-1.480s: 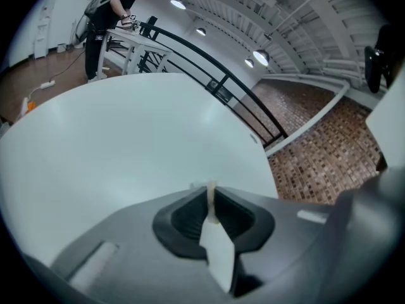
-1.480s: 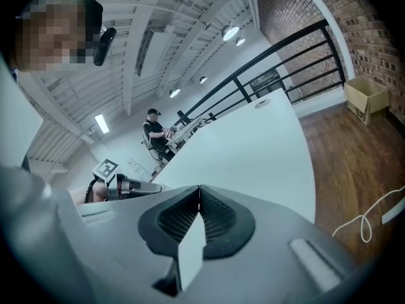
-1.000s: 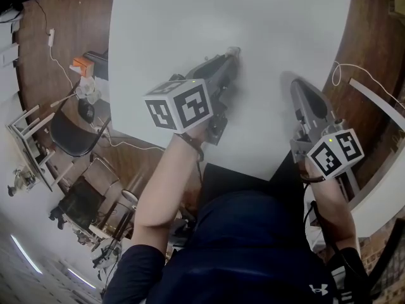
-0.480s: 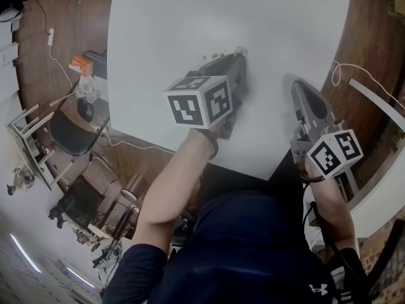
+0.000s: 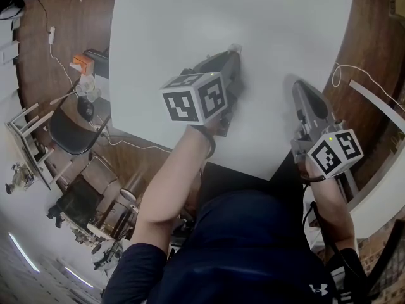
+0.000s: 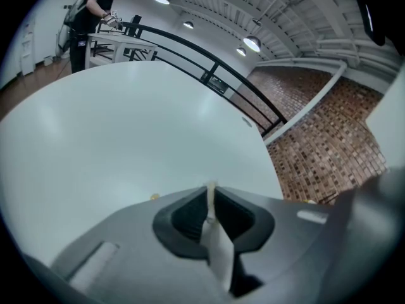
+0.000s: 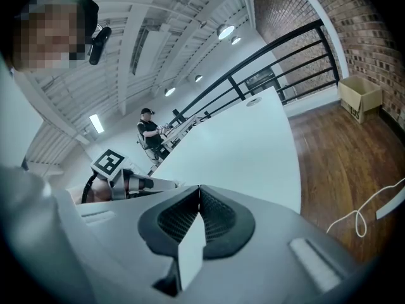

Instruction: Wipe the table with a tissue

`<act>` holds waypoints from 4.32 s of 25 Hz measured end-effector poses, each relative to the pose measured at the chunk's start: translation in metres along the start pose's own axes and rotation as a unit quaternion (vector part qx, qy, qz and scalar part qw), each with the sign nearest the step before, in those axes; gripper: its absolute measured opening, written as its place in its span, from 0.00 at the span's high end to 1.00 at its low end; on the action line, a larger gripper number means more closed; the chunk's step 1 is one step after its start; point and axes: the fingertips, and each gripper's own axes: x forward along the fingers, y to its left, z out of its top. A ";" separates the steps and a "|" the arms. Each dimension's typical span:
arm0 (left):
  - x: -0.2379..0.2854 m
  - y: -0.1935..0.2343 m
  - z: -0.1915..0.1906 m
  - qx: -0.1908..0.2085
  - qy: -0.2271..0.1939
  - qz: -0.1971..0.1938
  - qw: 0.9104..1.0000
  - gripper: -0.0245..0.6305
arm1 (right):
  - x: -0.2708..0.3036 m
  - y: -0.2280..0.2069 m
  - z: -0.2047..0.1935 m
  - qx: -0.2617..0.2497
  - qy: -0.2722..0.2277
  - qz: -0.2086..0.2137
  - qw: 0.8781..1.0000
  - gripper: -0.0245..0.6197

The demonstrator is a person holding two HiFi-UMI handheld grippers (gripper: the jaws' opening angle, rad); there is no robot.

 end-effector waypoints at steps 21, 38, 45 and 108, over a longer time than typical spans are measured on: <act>-0.018 0.028 -0.002 -0.029 -0.012 0.003 1.000 0.91 | 0.013 0.015 -0.004 -0.010 0.018 0.004 1.000 0.95; -0.044 0.070 -0.002 -0.049 -0.021 0.023 0.998 0.91 | 0.025 0.032 -0.011 -0.015 0.029 0.005 0.999 0.95; -0.052 0.082 -0.006 -0.059 -0.028 0.030 0.997 0.91 | 0.027 0.036 -0.016 -0.018 0.034 0.010 0.999 0.95; -0.268 0.023 -0.041 -0.035 -0.180 -0.099 0.978 0.91 | -0.078 0.176 0.020 -0.139 -0.069 0.030 0.987 0.95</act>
